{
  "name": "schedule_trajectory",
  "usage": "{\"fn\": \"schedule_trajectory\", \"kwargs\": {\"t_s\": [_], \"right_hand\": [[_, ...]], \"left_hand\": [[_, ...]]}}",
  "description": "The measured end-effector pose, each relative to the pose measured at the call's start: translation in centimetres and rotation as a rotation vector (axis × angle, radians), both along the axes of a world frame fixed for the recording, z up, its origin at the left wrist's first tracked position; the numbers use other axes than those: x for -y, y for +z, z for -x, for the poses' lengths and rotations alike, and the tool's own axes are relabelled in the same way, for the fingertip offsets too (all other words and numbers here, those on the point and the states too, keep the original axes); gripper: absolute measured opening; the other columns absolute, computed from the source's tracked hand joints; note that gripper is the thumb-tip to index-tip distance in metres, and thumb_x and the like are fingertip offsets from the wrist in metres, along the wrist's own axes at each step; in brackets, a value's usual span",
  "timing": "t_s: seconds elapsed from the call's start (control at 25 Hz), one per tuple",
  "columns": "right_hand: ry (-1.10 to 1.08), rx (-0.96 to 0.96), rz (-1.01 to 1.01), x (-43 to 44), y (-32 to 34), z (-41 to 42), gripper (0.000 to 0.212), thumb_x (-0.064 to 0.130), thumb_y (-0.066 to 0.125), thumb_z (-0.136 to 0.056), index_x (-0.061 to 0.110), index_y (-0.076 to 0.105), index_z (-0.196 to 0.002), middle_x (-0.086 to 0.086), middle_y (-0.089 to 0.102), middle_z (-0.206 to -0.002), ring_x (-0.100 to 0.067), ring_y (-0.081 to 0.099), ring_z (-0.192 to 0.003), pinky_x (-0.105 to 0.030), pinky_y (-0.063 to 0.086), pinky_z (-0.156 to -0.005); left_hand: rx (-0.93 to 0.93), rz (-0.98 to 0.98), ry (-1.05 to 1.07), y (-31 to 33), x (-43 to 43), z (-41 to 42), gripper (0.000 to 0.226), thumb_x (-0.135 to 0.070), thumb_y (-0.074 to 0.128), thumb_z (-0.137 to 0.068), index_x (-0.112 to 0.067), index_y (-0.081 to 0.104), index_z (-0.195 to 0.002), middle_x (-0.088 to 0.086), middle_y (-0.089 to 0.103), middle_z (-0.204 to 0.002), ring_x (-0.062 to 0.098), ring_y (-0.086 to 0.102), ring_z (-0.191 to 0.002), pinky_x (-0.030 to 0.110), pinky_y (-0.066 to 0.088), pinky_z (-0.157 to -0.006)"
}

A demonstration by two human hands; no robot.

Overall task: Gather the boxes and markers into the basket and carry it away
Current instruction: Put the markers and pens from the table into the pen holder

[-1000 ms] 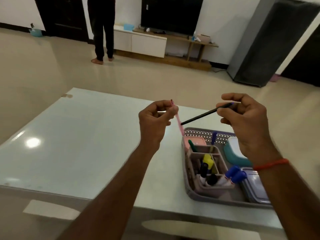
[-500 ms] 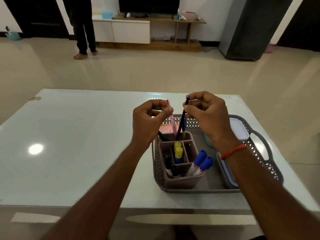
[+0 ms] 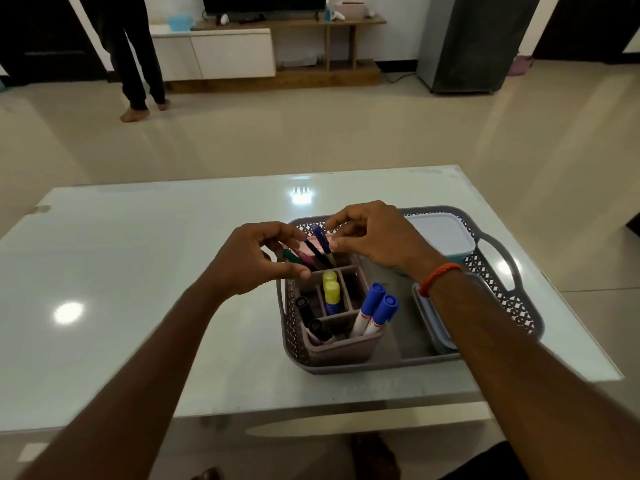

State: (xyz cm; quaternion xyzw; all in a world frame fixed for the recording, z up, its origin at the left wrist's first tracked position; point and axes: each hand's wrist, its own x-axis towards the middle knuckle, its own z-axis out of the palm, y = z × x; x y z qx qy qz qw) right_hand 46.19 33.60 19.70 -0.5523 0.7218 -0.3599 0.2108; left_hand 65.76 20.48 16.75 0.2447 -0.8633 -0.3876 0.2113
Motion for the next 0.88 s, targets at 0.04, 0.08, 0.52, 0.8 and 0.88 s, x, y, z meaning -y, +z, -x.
{"fn": "schedule_trajectory", "kwargs": {"t_s": [0.04,0.08,0.52,0.8,0.88], "right_hand": [[0.005,-0.022,-0.006,0.1,-0.2,0.0,0.023,0.019,0.076,-0.083,0.017,0.072,-0.106,0.001,0.074,-0.089,-0.007,0.068,-0.083,-0.019,0.053,-0.079],[0.002,-0.040,-0.002,0.2,-0.3,0.0,0.020,0.019,0.074,-0.084,0.016,0.073,-0.104,0.001,0.074,-0.089,-0.008,0.068,-0.083,-0.020,0.053,-0.079],[0.075,-0.170,0.021,1.1,0.2,-1.3,0.023,0.024,0.079,-0.078,0.012,0.074,-0.097,0.001,0.070,-0.078,-0.010,0.065,-0.069,-0.026,0.053,-0.065],[0.087,-0.216,-0.046,0.6,0.7,-0.5,0.020,0.021,0.075,-0.082,0.011,0.072,-0.099,-0.001,0.066,-0.078,-0.013,0.061,-0.068,-0.020,0.048,-0.065],[0.057,-0.231,-0.060,0.5,0.5,-0.2,0.021,0.023,0.074,-0.084,0.012,0.072,-0.101,0.001,0.064,-0.078,-0.006,0.058,-0.067,-0.016,0.043,-0.064]], "left_hand": [[0.000,0.010,-0.001,0.0,0.1,-0.1,0.051,-0.043,0.087,-0.057,-0.025,0.073,-0.103,-0.011,0.074,-0.090,0.012,0.069,-0.080,0.022,0.054,-0.063],[-0.004,0.031,0.011,0.0,0.1,-0.1,0.047,-0.042,0.086,-0.058,-0.025,0.073,-0.101,-0.012,0.073,-0.087,0.010,0.068,-0.078,0.021,0.055,-0.064],[-0.160,0.063,0.045,1.1,-1.2,1.9,0.019,-0.020,0.085,-0.075,-0.022,0.074,-0.089,-0.007,0.073,-0.076,0.003,0.066,-0.065,0.013,0.048,-0.058],[-0.187,0.127,0.007,0.8,-2.2,2.8,0.035,-0.022,0.084,-0.075,-0.018,0.072,-0.108,-0.009,0.073,-0.087,0.005,0.072,-0.082,0.021,0.059,-0.076],[-0.088,0.125,-0.019,0.5,-1.8,2.5,0.052,-0.040,0.084,-0.069,-0.023,0.070,-0.116,-0.008,0.072,-0.098,0.006,0.069,-0.089,0.020,0.056,-0.073]]}}
